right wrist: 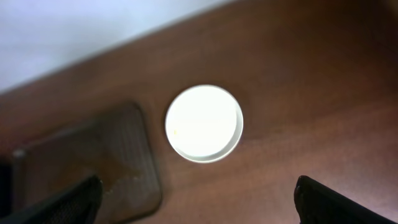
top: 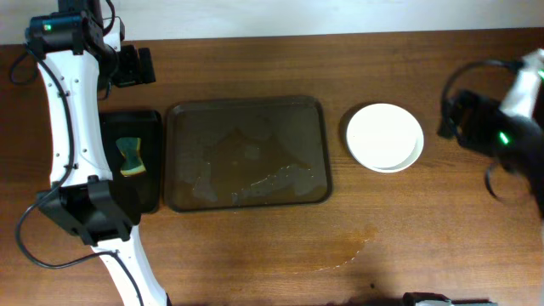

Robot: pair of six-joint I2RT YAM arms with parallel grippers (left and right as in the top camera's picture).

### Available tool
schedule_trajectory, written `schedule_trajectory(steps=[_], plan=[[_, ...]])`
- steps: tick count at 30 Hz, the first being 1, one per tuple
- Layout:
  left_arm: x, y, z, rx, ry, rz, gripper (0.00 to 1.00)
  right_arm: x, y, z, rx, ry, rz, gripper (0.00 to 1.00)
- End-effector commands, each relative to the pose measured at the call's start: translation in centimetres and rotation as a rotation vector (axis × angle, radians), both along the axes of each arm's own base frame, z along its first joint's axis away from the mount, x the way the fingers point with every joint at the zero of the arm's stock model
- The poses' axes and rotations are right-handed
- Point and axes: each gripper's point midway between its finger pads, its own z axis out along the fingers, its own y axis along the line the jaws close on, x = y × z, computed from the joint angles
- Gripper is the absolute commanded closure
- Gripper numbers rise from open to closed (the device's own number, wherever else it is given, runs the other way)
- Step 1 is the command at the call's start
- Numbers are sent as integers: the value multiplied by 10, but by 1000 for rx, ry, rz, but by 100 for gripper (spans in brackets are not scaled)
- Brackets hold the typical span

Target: Clean dirty plates on tray and stack at the side

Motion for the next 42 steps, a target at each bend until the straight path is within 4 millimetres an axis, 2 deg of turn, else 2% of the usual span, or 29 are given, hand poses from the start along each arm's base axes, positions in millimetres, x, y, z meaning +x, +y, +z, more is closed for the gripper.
schedule_trajectory(steps=[1, 6, 8, 10, 14, 18, 22, 27, 28, 32, 34, 37, 42], plan=[[0, 1, 5, -7, -14, -7, 1, -25, 3, 26, -17, -105, 14, 2], [0, 1, 5, -7, -14, -6, 1, -43, 5, 38, -22, -160, 14, 2], [0, 1, 5, -7, -14, -6, 1, -46, 5, 34, -23, -140, 13, 2], [0, 1, 5, -7, -14, -6, 1, -48, -4, 32, -59, -124, -23, 2], [0, 1, 5, -7, -14, -6, 1, -38, -4, 27, -124, -136, 30, 2], [0, 1, 5, -7, -14, -6, 1, -22, 13, 14, -208, -285, 195, 2], [0, 1, 5, -7, -14, -6, 1, -19, 26, -25, -253, -486, 277, 1], [0, 1, 5, -7, -14, -6, 1, -28, 48, -91, -239, -661, 371, 2], [0, 1, 5, -7, -14, -6, 1, -30, 51, -110, -240, -701, 388, 1], [0, 1, 5, -7, -14, -6, 1, -33, 53, -155, -256, -771, 394, 2], [0, 1, 5, -7, -14, -6, 1, -34, 53, -171, -262, -802, 390, 2], [0, 1, 5, -7, -14, -6, 1, -36, 55, -183, -264, -840, 394, 2], [0, 1, 5, -7, -14, -6, 1, -29, 52, -218, -254, -764, 372, 2]])
